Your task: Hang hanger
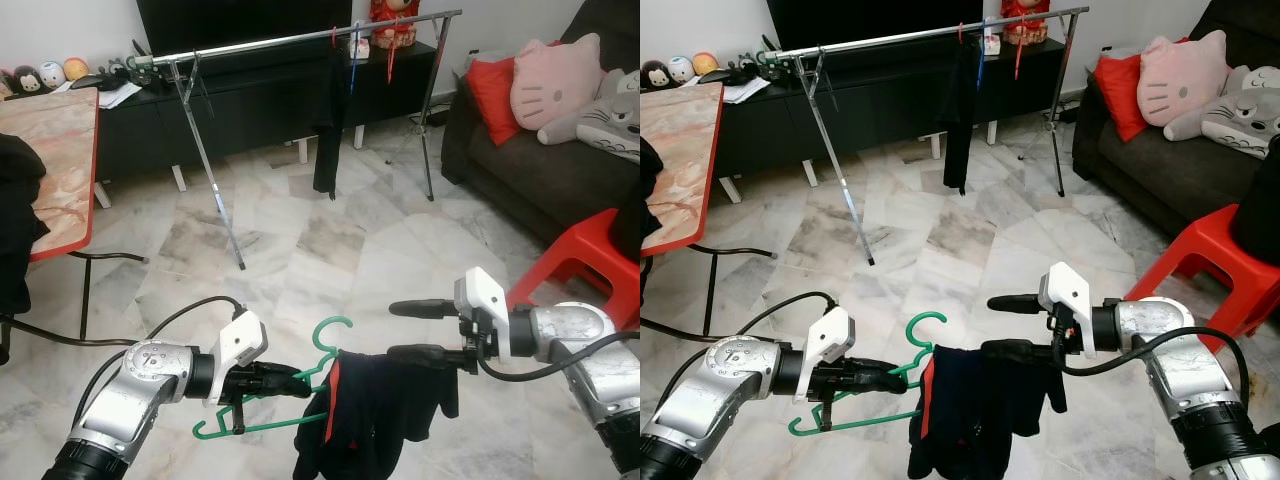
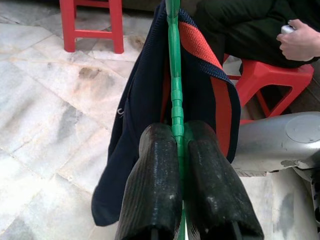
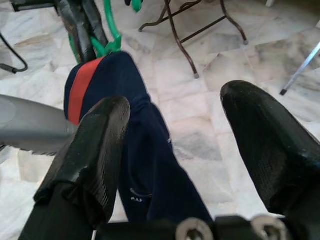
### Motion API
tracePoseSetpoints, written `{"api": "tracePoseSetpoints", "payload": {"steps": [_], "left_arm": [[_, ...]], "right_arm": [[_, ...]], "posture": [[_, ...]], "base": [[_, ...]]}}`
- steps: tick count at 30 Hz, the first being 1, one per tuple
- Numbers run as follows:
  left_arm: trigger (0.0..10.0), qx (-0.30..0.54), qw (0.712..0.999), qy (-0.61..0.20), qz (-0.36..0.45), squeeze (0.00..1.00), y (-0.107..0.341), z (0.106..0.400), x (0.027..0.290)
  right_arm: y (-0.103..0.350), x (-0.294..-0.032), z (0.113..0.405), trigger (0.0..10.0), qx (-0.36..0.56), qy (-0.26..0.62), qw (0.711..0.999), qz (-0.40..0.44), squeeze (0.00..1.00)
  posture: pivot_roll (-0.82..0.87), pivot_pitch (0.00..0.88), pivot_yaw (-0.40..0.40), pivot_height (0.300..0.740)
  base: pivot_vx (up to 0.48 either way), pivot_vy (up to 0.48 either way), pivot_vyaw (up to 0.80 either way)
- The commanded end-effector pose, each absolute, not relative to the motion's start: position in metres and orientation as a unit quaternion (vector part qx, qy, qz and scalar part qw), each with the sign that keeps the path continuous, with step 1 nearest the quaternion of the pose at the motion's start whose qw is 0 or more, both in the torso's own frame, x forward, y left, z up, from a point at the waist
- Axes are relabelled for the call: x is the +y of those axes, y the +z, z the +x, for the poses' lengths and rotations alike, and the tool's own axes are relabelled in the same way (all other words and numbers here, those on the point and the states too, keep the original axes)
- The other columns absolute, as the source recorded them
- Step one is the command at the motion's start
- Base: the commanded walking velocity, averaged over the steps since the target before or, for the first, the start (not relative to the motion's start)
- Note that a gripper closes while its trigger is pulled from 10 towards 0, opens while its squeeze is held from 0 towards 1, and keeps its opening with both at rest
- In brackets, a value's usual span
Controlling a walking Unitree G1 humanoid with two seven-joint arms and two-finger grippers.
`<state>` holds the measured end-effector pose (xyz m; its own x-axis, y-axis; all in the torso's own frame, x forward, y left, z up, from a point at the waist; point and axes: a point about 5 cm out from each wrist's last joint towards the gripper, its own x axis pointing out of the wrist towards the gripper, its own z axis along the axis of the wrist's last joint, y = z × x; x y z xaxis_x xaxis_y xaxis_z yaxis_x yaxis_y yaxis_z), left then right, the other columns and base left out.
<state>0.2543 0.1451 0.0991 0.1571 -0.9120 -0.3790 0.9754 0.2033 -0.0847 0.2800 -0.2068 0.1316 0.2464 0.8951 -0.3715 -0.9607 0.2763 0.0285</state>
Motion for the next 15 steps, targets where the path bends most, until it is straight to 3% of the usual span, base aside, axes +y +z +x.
{"api": "tracePoseSetpoints", "payload": {"steps": [1,9,15], "left_arm": [[10.0,0.165,0.747,-0.638,0.092,0.00,0.106,0.252,0.143],[10.0,0.163,0.747,-0.638,0.093,0.00,0.108,0.254,0.141],[10.0,0.162,0.743,-0.643,0.091,0.00,0.109,0.253,0.139]], "right_arm": [[0.129,-0.214,0.277,10.0,0.180,0.595,0.775,-0.117,0.00],[0.111,-0.211,0.274,10.0,0.213,0.592,0.767,-0.127,0.00],[0.109,-0.202,0.278,10.0,0.192,0.585,0.781,-0.103,0.00]], "posture": [[-0.07,0.000,0.000,0.740],[-0.06,0.000,0.004,0.740],[-0.07,0.000,0.006,0.740]], "base": [[0.000,0.000,0.00],[0.000,0.000,0.00],[0.000,0.000,0.00]]}}
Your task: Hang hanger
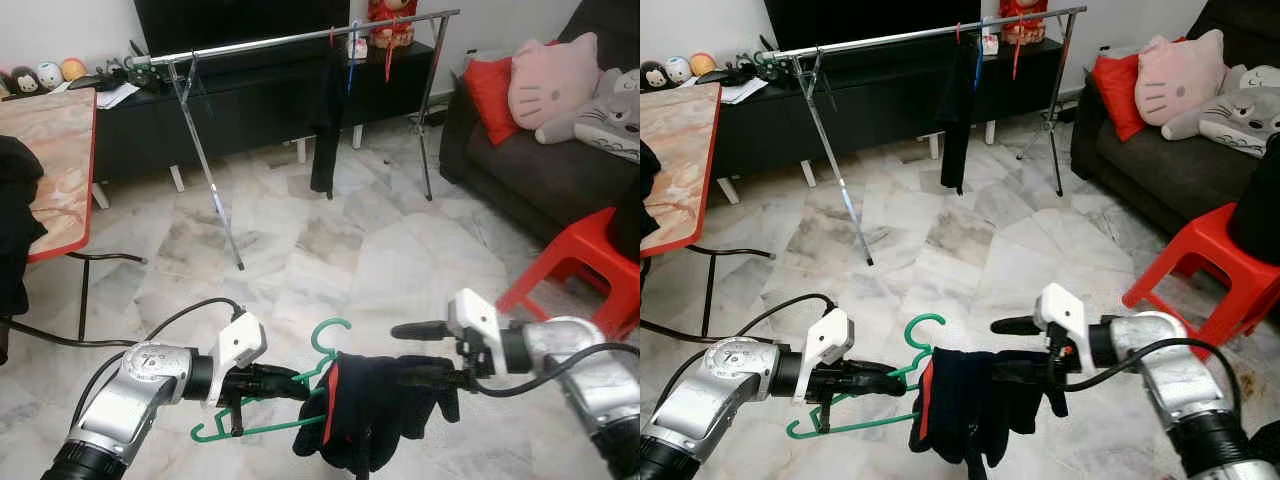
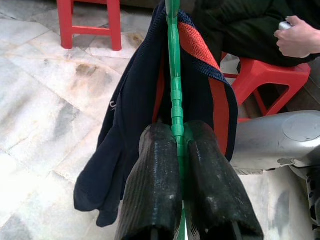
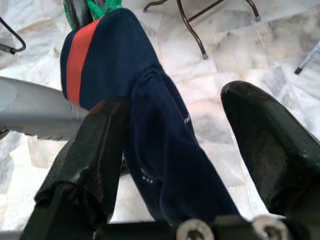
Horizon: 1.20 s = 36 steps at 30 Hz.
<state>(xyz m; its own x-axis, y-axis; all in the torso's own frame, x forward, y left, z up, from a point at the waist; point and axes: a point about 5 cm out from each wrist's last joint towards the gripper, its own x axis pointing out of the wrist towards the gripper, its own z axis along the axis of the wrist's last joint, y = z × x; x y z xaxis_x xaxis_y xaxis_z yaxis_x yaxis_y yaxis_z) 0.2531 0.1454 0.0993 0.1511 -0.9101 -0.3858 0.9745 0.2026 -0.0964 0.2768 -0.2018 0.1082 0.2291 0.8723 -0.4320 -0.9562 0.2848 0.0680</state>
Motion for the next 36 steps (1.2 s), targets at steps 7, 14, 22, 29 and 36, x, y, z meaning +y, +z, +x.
{"api": "tracePoseSetpoints", "payload": {"steps": [7,14,22,29,36], "left_arm": [[10.0,0.163,0.737,-0.650,0.090,0.00,0.109,0.251,0.136],[10.0,0.159,0.737,-0.651,0.089,0.00,0.109,0.250,0.132],[10.0,0.150,0.740,-0.649,0.089,0.00,0.109,0.250,0.126],[10.0,0.138,0.742,-0.648,0.100,0.00,0.113,0.252,0.121],[10.0,0.126,0.739,-0.653,0.105,0.00,0.118,0.253,0.116]], "right_arm": [[0.101,-0.197,0.278,10.0,0.202,0.592,0.775,-0.091,0.00],[0.091,-0.195,0.275,10.0,0.229,0.594,0.766,-0.094,0.00],[0.087,-0.196,0.271,10.0,0.236,0.603,0.757,-0.085,0.00],[0.077,-0.191,0.272,10.0,0.251,0.602,0.753,-0.088,0.00],[0.071,-0.188,0.274,10.0,0.257,0.593,0.757,-0.097,0.00]], "posture": [[-0.06,0.003,0.002,0.740],[-0.06,0.000,-0.009,0.740],[-0.05,0.000,-0.024,0.740],[-0.04,0.000,-0.041,0.740],[-0.04,0.000,-0.044,0.740]], "base": [[0.000,0.000,0.00],[0.000,0.000,0.00],[0.000,0.000,0.00],[0.000,0.000,0.00],[0.000,0.000,0.00]]}}
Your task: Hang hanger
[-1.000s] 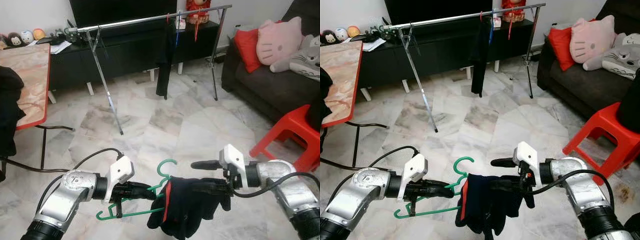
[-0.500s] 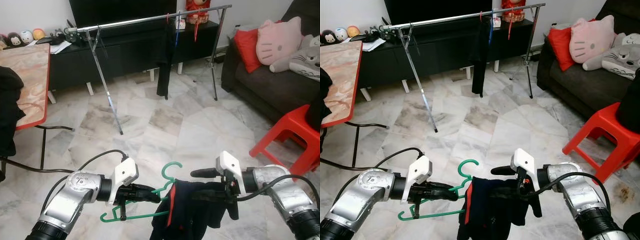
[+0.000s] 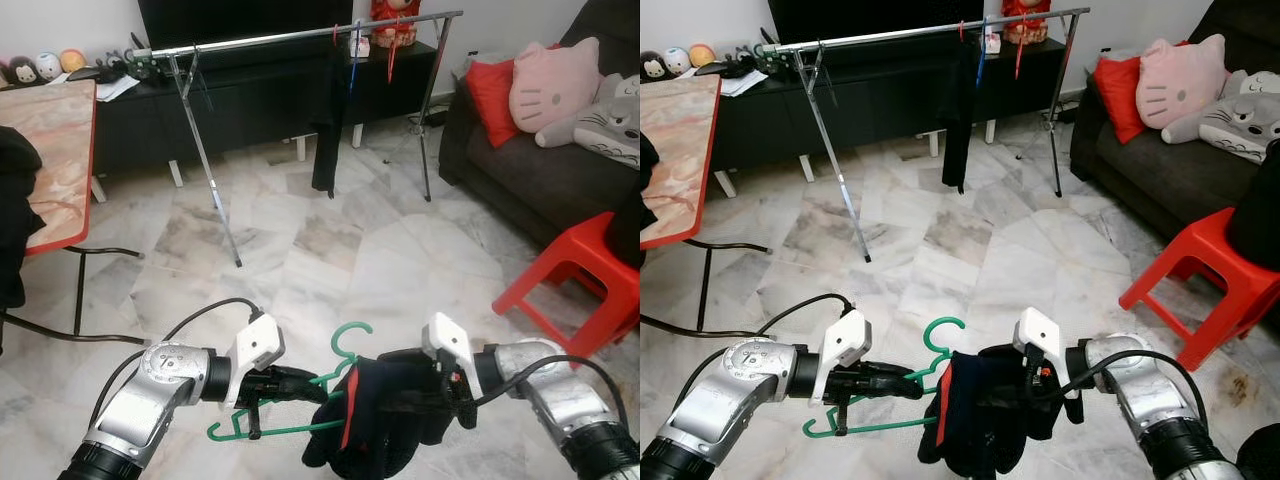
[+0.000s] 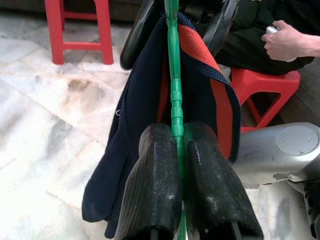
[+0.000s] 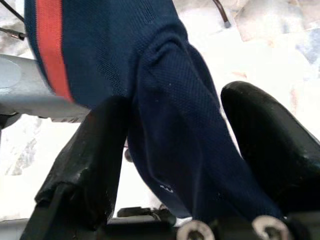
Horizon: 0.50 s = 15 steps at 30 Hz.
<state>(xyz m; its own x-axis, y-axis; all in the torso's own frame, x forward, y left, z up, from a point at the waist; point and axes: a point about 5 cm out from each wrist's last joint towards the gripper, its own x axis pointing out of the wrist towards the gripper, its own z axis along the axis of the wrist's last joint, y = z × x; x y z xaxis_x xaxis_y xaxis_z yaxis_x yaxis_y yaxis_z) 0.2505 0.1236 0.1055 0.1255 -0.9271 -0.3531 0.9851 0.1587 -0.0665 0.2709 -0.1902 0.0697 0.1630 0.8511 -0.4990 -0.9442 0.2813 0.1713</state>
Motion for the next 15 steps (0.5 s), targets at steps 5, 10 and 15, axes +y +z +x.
{"api": "tracePoseSetpoints", "payload": {"steps": [5,10,15], "left_arm": [[10.0,0.126,0.739,-0.653,0.106,0.00,0.1177,0.2525,0.1159],[10.0,0.128,0.739,-0.653,0.106,0.00,0.1171,0.2518,0.1161],[10.0,0.128,0.741,-0.651,0.107,0.00,0.1167,0.2535,0.1160]], "right_arm": [[0.0696,-0.1875,0.2746,4.8,0.254,0.589,0.762,-0.092,0.00],[0.0682,-0.1888,0.2760,0.0,0.256,0.583,0.765,-0.090,0.00],[0.0668,-0.1865,0.2749,0.0,0.258,0.588,0.762,-0.088,0.00]], "posture": [[-0.04,0.000,-0.044,0.740],[-0.04,0.000,-0.041,0.740],[-0.04,0.000,-0.038,0.740]], "base": [[0.000,0.000,0.00],[0.000,0.000,0.00],[0.000,0.000,0.00]]}}
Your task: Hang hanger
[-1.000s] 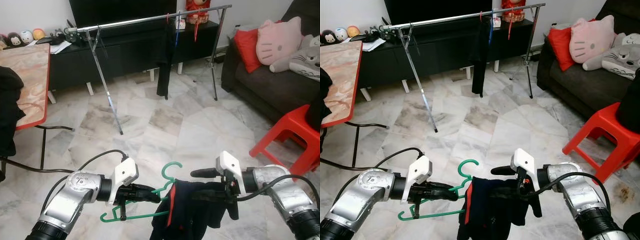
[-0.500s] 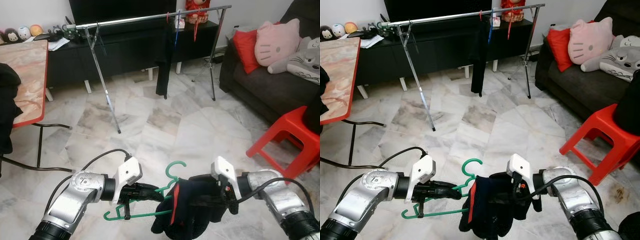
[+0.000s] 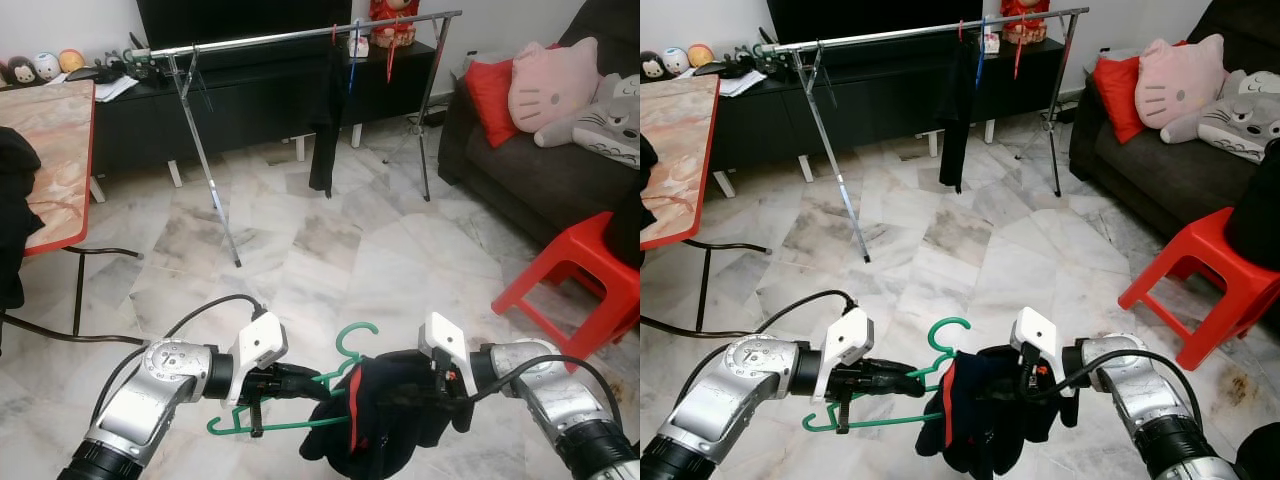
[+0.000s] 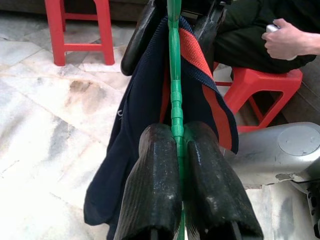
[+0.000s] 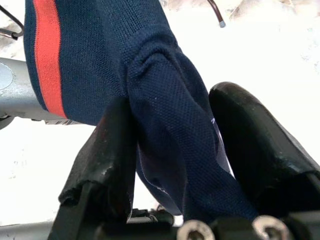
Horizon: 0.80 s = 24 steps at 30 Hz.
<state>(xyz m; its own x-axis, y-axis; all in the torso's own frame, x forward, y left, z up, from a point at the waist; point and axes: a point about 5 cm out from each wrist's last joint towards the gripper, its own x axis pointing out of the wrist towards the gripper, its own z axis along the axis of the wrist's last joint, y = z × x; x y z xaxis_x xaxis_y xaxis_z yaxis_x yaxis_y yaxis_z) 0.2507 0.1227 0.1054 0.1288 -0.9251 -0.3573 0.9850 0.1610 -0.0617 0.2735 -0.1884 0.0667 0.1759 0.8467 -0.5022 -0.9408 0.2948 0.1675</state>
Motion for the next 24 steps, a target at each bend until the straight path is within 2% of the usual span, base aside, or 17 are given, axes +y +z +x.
{"api": "tracePoseSetpoints", "payload": {"steps": [1,24], "left_arm": [[10.0,0.127,0.741,-0.651,0.107,0.00,0.1172,0.2542,0.1157],[10.0,0.115,0.741,-0.651,0.114,0.00,0.1200,0.2583,0.1113]], "right_arm": [[0.0670,-0.1855,0.2754,0.0,0.256,0.588,0.762,-0.086,0.00],[0.0668,-0.1845,0.2776,0.0,0.255,0.589,0.762,-0.086,0.00]], "posture": [[-0.04,0.000,-0.036,0.740],[-0.04,0.000,-0.031,0.740]], "base": [[0.000,0.000,0.00],[0.000,0.000,0.00]]}}
